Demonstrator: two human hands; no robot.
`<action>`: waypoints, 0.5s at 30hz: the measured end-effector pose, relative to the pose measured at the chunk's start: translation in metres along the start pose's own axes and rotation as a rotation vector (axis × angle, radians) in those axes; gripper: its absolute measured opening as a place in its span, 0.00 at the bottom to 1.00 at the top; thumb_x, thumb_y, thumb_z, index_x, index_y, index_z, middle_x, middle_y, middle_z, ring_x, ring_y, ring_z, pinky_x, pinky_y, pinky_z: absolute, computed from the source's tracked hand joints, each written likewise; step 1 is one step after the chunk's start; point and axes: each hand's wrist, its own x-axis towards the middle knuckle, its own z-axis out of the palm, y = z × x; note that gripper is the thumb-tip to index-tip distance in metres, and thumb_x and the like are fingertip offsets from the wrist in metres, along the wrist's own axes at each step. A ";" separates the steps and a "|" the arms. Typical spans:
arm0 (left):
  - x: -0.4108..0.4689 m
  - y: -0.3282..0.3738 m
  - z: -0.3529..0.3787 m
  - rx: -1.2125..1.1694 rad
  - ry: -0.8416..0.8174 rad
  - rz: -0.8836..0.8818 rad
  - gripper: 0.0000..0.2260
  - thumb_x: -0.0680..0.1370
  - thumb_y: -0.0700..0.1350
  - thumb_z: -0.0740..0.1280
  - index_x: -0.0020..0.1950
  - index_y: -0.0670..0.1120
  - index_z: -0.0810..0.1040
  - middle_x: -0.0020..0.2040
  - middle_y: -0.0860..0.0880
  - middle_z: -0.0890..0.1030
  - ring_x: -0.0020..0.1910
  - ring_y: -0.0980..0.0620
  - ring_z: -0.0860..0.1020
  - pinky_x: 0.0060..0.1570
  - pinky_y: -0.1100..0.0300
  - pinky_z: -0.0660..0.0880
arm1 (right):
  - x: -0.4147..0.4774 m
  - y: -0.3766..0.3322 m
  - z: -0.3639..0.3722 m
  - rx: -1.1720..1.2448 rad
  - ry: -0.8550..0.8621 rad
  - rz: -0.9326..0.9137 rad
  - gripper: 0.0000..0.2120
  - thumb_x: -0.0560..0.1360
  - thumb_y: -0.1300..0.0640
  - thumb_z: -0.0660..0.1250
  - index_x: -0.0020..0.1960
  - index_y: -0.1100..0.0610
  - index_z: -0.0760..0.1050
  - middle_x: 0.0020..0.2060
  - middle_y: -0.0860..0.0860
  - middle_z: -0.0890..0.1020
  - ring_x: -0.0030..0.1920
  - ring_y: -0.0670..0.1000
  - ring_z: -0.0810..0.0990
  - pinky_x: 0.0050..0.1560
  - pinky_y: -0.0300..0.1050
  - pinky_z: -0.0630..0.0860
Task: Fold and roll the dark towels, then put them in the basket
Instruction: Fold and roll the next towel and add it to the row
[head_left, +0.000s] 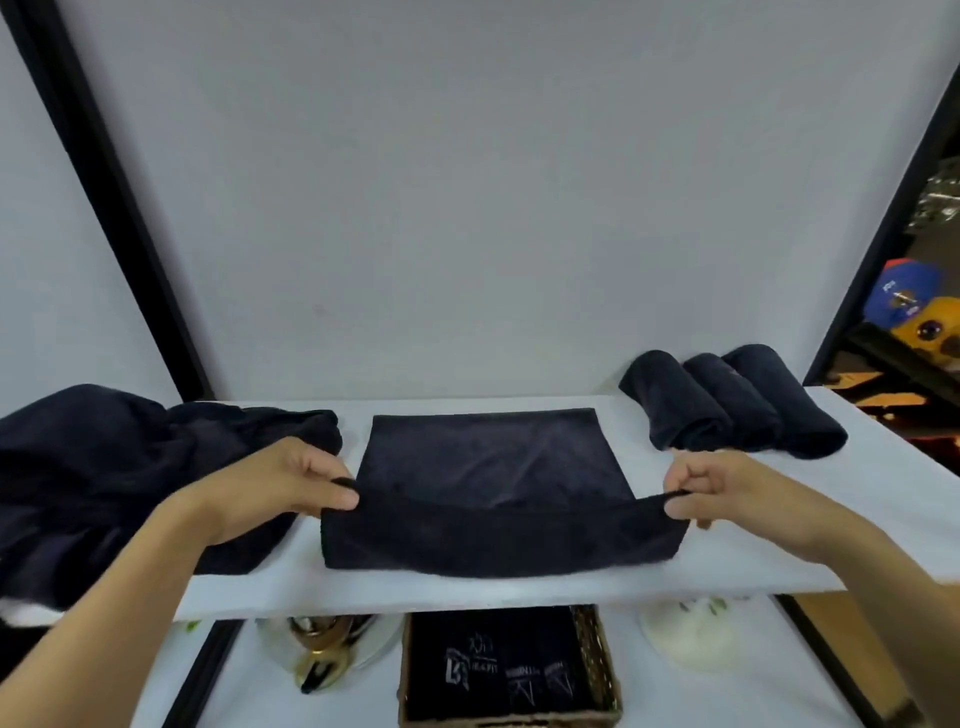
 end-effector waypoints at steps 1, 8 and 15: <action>0.005 -0.002 0.000 -0.085 0.037 0.015 0.06 0.76 0.40 0.69 0.45 0.40 0.85 0.47 0.42 0.85 0.51 0.47 0.83 0.54 0.59 0.76 | 0.005 0.002 -0.001 0.032 0.052 -0.011 0.05 0.74 0.60 0.71 0.45 0.62 0.77 0.35 0.48 0.81 0.37 0.46 0.76 0.45 0.46 0.72; 0.096 -0.009 -0.013 -0.290 0.486 -0.083 0.06 0.77 0.41 0.70 0.49 0.39 0.83 0.46 0.41 0.85 0.44 0.44 0.84 0.44 0.53 0.80 | 0.100 -0.009 -0.014 0.071 0.422 -0.028 0.03 0.76 0.58 0.70 0.49 0.56 0.80 0.37 0.49 0.83 0.29 0.46 0.72 0.34 0.43 0.71; 0.185 -0.047 -0.007 -0.004 0.742 -0.252 0.06 0.75 0.45 0.72 0.45 0.42 0.84 0.42 0.45 0.83 0.46 0.44 0.81 0.47 0.54 0.76 | 0.208 0.028 0.000 -0.181 0.486 0.092 0.08 0.76 0.57 0.69 0.55 0.56 0.78 0.45 0.51 0.79 0.50 0.52 0.78 0.48 0.41 0.69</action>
